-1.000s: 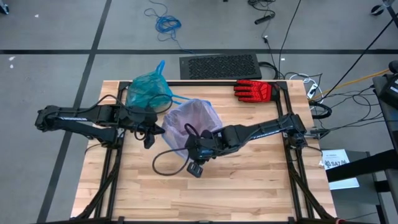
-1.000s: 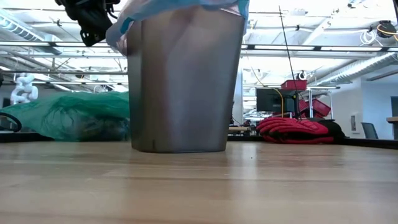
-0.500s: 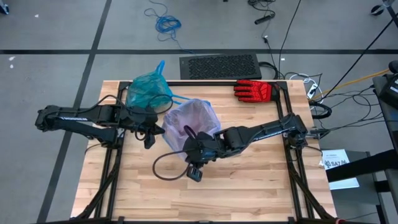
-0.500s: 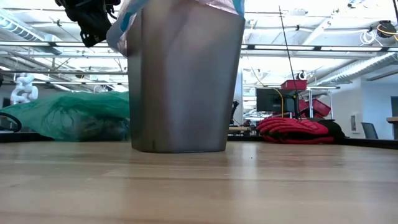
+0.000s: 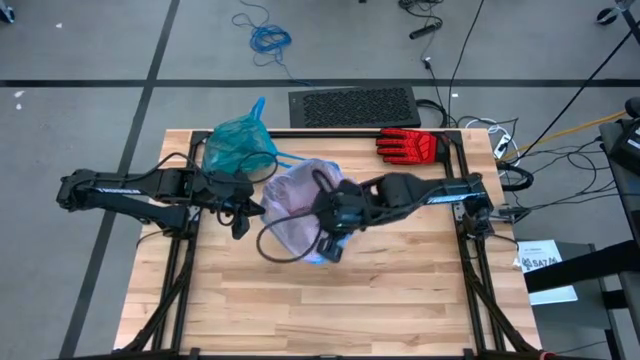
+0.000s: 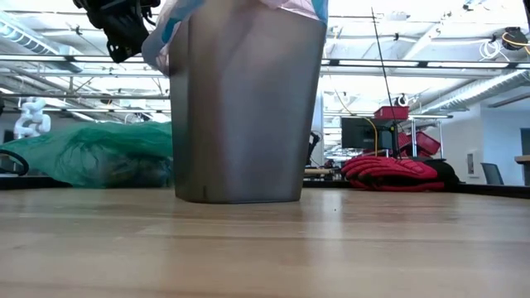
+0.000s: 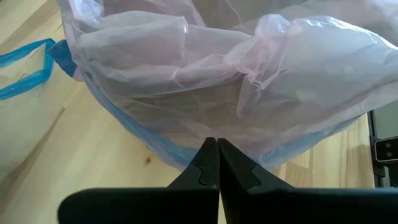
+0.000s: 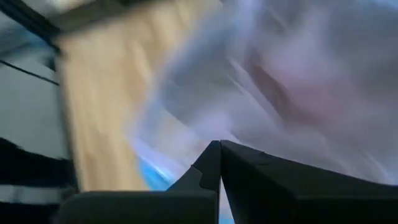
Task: Place trash/remove bag and relplace
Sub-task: Insert a new pink trash bag into the black trash bin
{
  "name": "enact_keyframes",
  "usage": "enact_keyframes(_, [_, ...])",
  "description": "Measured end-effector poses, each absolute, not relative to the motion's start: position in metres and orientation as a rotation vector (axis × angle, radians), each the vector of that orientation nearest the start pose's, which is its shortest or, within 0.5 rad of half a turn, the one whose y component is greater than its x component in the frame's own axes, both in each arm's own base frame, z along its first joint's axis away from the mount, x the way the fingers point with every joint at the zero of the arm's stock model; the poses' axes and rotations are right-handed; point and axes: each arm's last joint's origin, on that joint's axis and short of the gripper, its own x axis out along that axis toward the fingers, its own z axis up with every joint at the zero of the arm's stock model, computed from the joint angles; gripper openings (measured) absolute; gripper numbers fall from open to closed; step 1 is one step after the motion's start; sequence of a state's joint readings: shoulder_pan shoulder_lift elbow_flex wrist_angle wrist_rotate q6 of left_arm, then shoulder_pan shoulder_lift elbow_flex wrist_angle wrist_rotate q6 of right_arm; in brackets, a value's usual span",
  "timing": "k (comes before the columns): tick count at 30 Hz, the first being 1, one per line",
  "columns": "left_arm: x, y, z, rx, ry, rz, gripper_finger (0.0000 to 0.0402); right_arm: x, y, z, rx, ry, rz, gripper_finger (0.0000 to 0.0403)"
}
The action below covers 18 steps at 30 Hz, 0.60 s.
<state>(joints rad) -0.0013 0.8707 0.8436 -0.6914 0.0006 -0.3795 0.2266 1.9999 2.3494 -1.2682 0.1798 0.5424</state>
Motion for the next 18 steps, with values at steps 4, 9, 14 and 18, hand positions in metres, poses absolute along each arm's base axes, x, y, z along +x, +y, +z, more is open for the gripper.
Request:
enact_keyframes(4, [0.169,0.0,0.295,-0.363,0.712,0.135,0.0,0.363,0.069,0.407,0.316,1.039,-0.325,0.0])
enact_keyframes(9, [0.169,0.0,0.295,-0.362,0.713,0.135,0.0,0.34,0.062,0.422,0.282,1.026,-0.41,0.0])
enact_keyframes(14, [0.169,0.0,0.295,-0.359,0.713,0.146,0.0,0.337,0.061,0.425,0.272,1.026,-0.401,0.0])
enact_keyframes(18, [0.169,0.0,0.295,-0.356,0.712,0.154,0.0,0.339,0.059,0.416,0.271,1.06,-0.421,0.0])
